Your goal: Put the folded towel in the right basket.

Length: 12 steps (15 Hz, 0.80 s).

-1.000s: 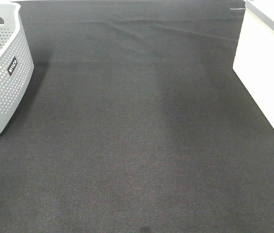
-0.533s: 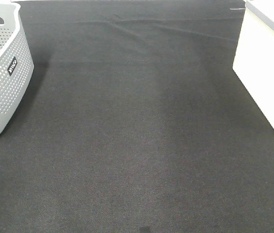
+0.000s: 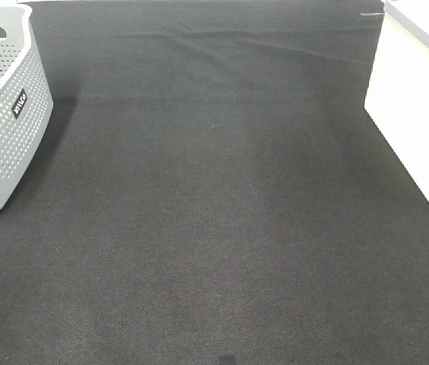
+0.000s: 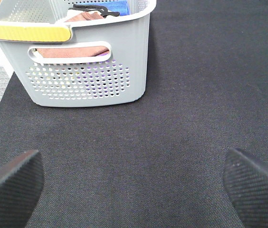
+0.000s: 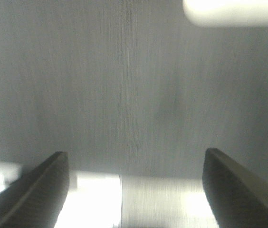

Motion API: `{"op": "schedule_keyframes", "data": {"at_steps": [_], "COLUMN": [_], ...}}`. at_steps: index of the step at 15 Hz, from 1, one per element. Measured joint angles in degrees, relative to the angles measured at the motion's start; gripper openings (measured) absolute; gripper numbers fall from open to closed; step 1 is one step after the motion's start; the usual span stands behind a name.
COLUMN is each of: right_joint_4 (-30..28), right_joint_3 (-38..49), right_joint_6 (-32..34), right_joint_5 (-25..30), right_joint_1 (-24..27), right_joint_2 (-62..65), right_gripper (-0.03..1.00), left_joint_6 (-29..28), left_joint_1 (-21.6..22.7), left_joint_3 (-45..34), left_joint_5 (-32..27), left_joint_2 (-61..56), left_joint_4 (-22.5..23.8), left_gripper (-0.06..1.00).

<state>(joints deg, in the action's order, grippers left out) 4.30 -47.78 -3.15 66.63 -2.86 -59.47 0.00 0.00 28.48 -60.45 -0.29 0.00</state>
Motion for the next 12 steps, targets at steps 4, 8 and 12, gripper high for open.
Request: {"op": "schedule_keyframes", "data": {"at_steps": [4, 8, 12], "right_joint_4": [-0.29, -1.72, -2.41], "right_joint_3": [14.09, 16.04, 16.04], "right_joint_6": [1.66, 1.78, 1.78], "right_joint_5": [0.00, 0.63, 1.55], "right_joint_1": [0.00, 0.00, 0.00], "right_joint_2": [15.64, 36.96, 52.83], "right_gripper": [0.73, 0.73, 0.73], "left_joint_6": [0.00, 0.00, 0.00], "left_joint_1": [0.00, 0.00, 0.00], "left_joint_3": [0.00, 0.00, 0.00], "left_joint_5": [0.00, 0.00, 0.00], "left_joint_2": [0.00, 0.00, 0.00], "left_joint_4": [0.00, 0.00, 0.00], "left_gripper": [0.97, 0.97, 0.97]}}
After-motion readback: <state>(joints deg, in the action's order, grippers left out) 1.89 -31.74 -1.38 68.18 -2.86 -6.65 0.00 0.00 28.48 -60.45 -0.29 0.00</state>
